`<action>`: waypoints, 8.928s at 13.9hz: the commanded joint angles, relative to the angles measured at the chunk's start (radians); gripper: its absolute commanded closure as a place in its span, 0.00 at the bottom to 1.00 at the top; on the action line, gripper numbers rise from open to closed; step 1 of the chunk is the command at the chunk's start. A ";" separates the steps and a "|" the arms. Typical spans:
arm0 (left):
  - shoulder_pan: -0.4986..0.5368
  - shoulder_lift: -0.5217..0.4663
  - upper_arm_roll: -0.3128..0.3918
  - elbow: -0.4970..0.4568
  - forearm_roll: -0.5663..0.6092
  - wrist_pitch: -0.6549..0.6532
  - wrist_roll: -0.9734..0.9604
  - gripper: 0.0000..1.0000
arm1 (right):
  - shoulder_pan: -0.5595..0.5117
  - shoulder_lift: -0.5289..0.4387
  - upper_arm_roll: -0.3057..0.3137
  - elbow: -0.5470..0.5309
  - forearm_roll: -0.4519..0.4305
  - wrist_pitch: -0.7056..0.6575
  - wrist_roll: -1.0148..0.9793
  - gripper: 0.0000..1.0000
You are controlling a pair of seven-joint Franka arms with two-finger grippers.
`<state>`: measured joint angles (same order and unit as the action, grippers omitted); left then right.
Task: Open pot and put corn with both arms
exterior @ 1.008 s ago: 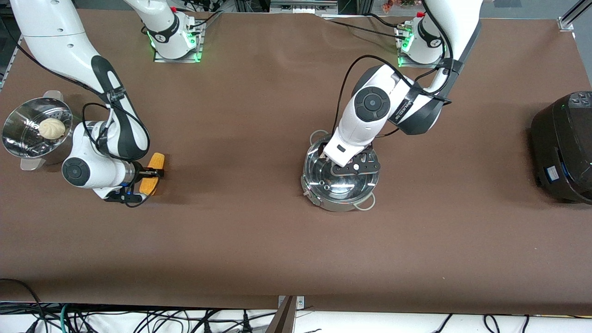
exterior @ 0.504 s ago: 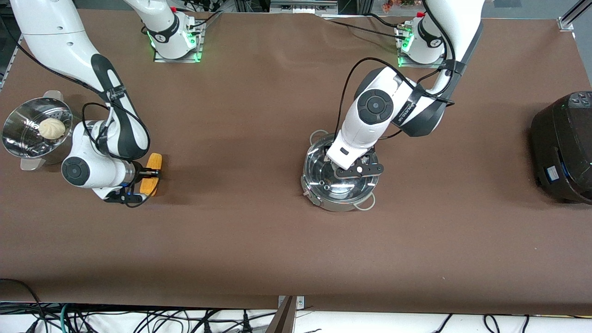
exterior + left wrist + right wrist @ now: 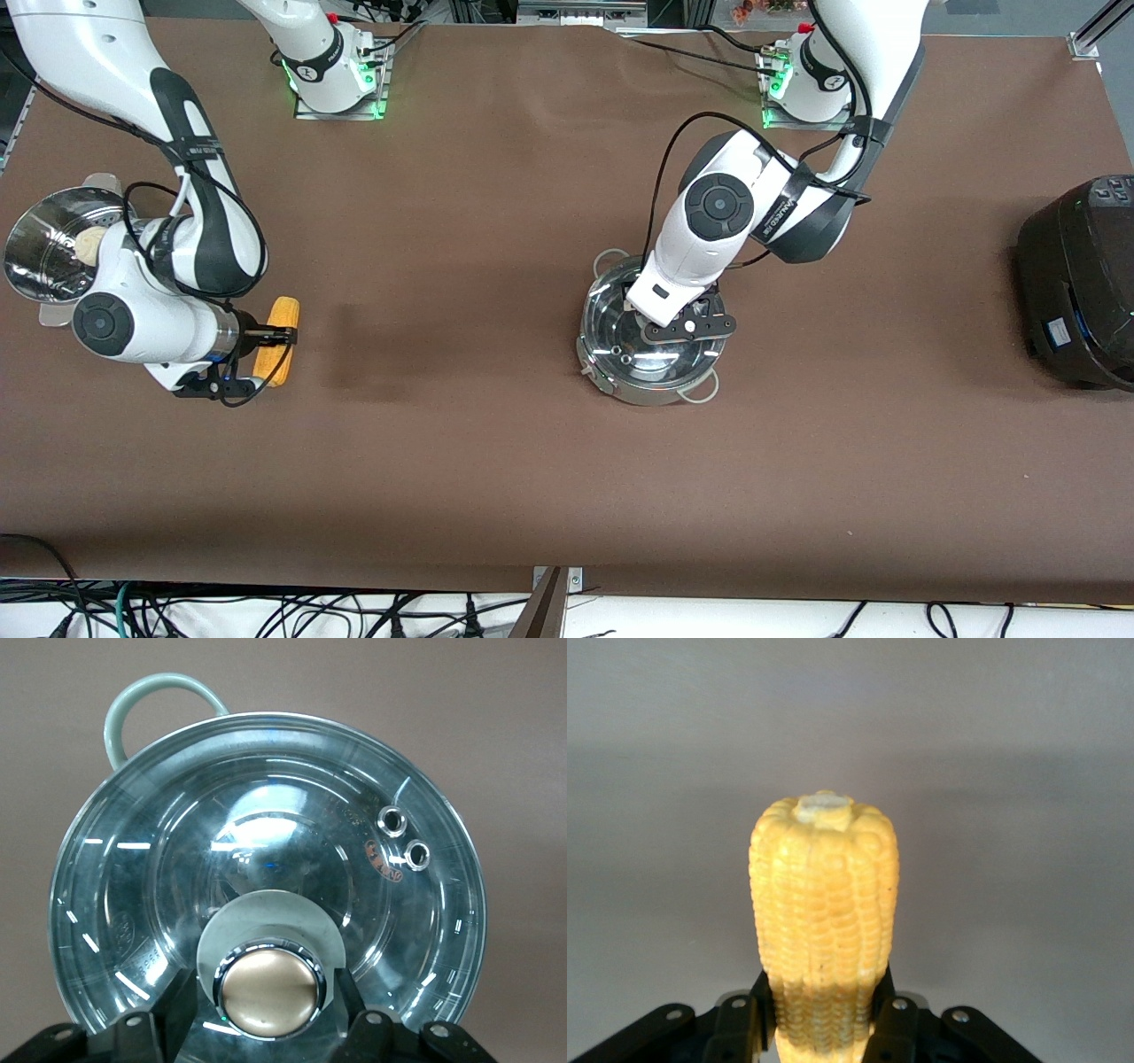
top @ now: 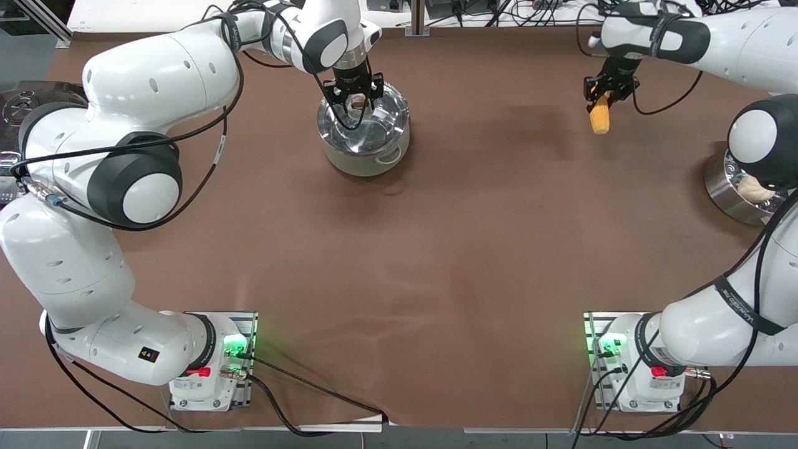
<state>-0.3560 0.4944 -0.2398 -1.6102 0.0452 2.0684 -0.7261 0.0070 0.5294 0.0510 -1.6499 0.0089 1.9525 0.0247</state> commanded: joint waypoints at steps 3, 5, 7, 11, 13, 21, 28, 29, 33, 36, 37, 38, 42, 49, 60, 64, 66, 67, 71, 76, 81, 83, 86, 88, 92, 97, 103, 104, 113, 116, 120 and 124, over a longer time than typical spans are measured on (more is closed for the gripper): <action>-0.024 0.015 0.020 0.029 0.039 -0.005 -0.019 0.39 | -0.002 -0.003 0.059 0.131 0.013 -0.121 0.032 0.99; -0.028 0.015 0.027 0.029 0.038 -0.005 -0.021 0.42 | -0.001 -0.003 0.104 0.159 0.011 -0.126 0.090 0.99; -0.028 0.016 0.028 0.029 0.038 -0.005 -0.019 0.42 | 0.004 -0.003 0.136 0.180 0.010 -0.139 0.106 0.99; -0.028 0.016 0.033 0.029 0.038 -0.004 -0.012 0.89 | 0.043 -0.002 0.139 0.225 0.011 -0.173 0.107 0.99; -0.028 0.015 0.033 0.029 0.038 -0.005 -0.010 1.00 | 0.059 0.000 0.141 0.243 0.013 -0.173 0.128 0.99; -0.020 -0.063 0.048 0.030 0.035 -0.079 -0.007 1.00 | 0.120 0.038 0.141 0.303 0.011 -0.172 0.198 1.00; 0.095 -0.149 0.056 0.009 -0.007 -0.151 0.198 1.00 | 0.200 0.052 0.141 0.347 0.011 -0.172 0.311 1.00; 0.112 -0.154 0.069 0.001 -0.008 -0.151 0.256 1.00 | 0.229 0.055 0.141 0.364 0.011 -0.172 0.361 1.00; 0.216 -0.203 0.112 -0.077 -0.037 -0.148 0.517 1.00 | 0.387 0.118 0.139 0.479 0.010 -0.155 0.634 1.00; 0.316 -0.220 0.125 -0.141 -0.045 -0.114 0.729 1.00 | 0.485 0.190 0.139 0.588 0.008 -0.113 0.774 1.00; 0.334 -0.218 0.137 -0.155 -0.045 -0.104 0.799 1.00 | 0.516 0.205 0.138 0.605 0.008 -0.078 0.802 1.00; 0.347 -0.220 0.160 -0.181 -0.045 -0.068 0.857 1.00 | 0.546 0.221 0.136 0.619 0.008 -0.042 0.828 1.00; 0.391 -0.174 0.204 -0.230 -0.047 0.086 1.042 1.00 | 0.626 0.286 0.139 0.671 0.010 0.109 0.917 1.00; 0.430 -0.054 0.235 -0.290 -0.091 0.318 1.168 1.00 | 0.688 0.362 0.144 0.694 0.011 0.216 0.922 1.00; 0.430 0.026 0.246 -0.300 -0.093 0.318 1.170 0.17 | 0.706 0.420 0.139 0.696 0.002 0.241 0.732 1.00; 0.430 0.013 0.246 -0.312 -0.093 0.318 1.157 0.00 | 0.706 0.420 0.139 0.696 0.000 0.241 0.673 1.00; 0.430 -0.034 0.246 -0.338 -0.088 0.312 1.134 0.00 | 0.706 0.434 0.139 0.696 0.000 0.250 0.673 1.00; 0.431 -0.099 0.246 -0.387 -0.088 0.312 1.133 0.00 | 0.706 0.435 0.139 0.696 0.000 0.258 0.673 1.00; 0.450 -0.316 0.246 -0.526 -0.087 0.305 1.133 0.00 | 0.706 0.457 0.139 0.696 0.000 0.298 0.672 0.88; 0.450 -0.494 0.244 -0.537 -0.088 0.294 1.130 0.00 | 0.708 0.474 0.139 0.696 -0.004 0.321 0.672 0.20; 0.439 -0.600 0.260 -0.359 -0.077 -0.058 1.045 0.00 | 0.709 0.472 0.141 0.696 -0.023 0.319 0.673 0.00; 0.433 -0.597 0.263 -0.228 -0.061 -0.256 0.977 0.00 | 0.719 0.472 0.139 0.696 -0.024 0.321 0.675 0.00; 0.427 -0.596 0.243 -0.099 -0.021 -0.453 0.887 0.00 | 0.719 0.463 0.136 0.696 -0.024 0.293 0.676 0.00; 0.425 -0.568 0.241 -0.027 -0.024 -0.499 0.875 0.00 | 0.708 0.442 0.133 0.696 -0.024 0.217 0.673 0.00; 0.427 -0.467 0.238 0.119 -0.036 -0.561 0.731 0.00 | 0.619 0.334 0.139 0.693 -0.020 0.089 0.601 0.00; 0.414 -0.458 0.238 0.115 -0.054 -0.561 0.695 0.00 | 0.501 0.256 0.136 0.687 -0.024 -0.071 0.561 0.00; 0.413 -0.450 0.225 0.116 -0.056 -0.564 0.695 0.00 | 0.412 0.178 -0.072 0.686 -0.026 -0.223 0.566 0.00; 0.413 -0.450 0.224 0.116 -0.054 -0.564 0.695 0.00 | 0.412 0.173 -0.126 0.687 -0.024 -0.230 0.563 0.00; 0.422 -0.450 0.224 0.115 -0.054 -0.567 0.708 0.00 | 0.167 0.089 -0.209 0.687 0.078 -0.408 0.339 0.00; 0.423 -0.450 0.224 0.113 -0.054 -0.567 0.708 0.00 | 0.065 0.047 -0.223 0.687 0.172 -0.519 0.337 0.00; 0.425 -0.450 0.224 0.113 -0.054 -0.568 0.709 0.00 | 0.002 -0.029 -0.239 0.639 0.218 -0.615 0.258 0.00; 0.425 -0.450 0.224 0.112 -0.054 -0.570 0.709 0.00 | -0.006 -0.239 -0.235 0.350 0.209 -0.535 0.215 0.00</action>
<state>0.0647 0.0288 -0.0136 -1.5328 -0.0021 1.5243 -0.0212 -0.0070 0.4528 -0.1864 -1.0689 0.2095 1.3508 0.2599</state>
